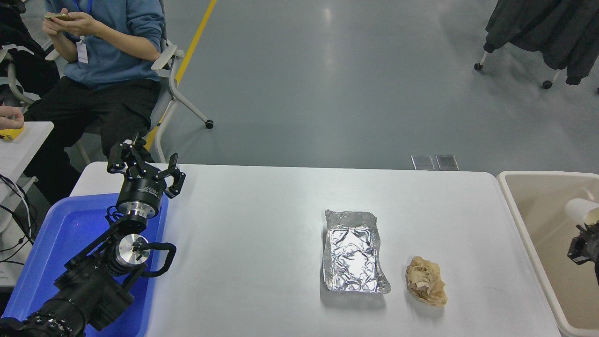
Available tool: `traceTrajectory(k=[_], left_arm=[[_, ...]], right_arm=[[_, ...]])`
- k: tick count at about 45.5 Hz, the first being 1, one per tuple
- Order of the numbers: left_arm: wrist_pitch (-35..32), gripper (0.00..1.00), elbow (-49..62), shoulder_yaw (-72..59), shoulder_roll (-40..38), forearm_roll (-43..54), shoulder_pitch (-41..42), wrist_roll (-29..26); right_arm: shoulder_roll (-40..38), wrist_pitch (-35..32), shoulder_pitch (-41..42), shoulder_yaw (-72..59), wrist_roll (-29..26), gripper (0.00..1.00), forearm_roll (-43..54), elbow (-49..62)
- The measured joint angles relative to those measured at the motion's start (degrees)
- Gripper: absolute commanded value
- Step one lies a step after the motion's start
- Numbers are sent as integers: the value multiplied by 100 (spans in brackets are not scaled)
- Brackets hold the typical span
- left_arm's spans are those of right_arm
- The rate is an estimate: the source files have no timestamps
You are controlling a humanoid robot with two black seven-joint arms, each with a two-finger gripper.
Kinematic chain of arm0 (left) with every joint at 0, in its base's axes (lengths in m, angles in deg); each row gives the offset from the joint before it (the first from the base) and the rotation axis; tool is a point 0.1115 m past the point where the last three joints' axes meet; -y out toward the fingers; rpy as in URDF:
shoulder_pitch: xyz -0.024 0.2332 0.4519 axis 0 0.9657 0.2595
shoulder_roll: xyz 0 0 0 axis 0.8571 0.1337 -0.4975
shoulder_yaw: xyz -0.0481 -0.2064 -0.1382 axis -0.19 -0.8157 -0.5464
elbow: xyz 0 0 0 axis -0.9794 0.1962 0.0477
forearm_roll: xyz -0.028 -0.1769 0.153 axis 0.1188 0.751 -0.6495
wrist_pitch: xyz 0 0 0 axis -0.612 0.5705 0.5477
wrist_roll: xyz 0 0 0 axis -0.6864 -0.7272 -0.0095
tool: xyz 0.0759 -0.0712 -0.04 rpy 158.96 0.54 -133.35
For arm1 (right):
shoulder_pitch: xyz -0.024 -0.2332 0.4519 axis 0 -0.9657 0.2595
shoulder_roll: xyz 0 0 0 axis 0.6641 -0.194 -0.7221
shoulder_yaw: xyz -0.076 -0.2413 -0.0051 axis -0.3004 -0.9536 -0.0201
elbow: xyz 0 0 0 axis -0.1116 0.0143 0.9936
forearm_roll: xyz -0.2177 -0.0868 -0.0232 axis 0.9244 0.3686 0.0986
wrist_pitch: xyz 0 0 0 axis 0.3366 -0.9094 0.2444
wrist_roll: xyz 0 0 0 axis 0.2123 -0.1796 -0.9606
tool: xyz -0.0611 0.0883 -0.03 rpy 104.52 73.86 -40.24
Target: Dispose of the paper cup in the dustbin
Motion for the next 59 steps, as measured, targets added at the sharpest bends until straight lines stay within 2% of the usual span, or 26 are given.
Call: traceTrajectory(k=[19,36,52,59], left_arm=[[0,100,-3,0,0,0,0,0],[0,100,4,0,1,0,0,0],[0,100,5,0,0,-1,-6,5],[1,100,4,0,0,0,-8,4]], right_arm=[[62,71,-1,27,37,100,568,8],[-444,-37,889,-36,-66,100,1095,-250],[-865,-206,1592,-28,-30,100,1958,-1588],[-935,-193,1769,12,63,100,2672,-2434]])
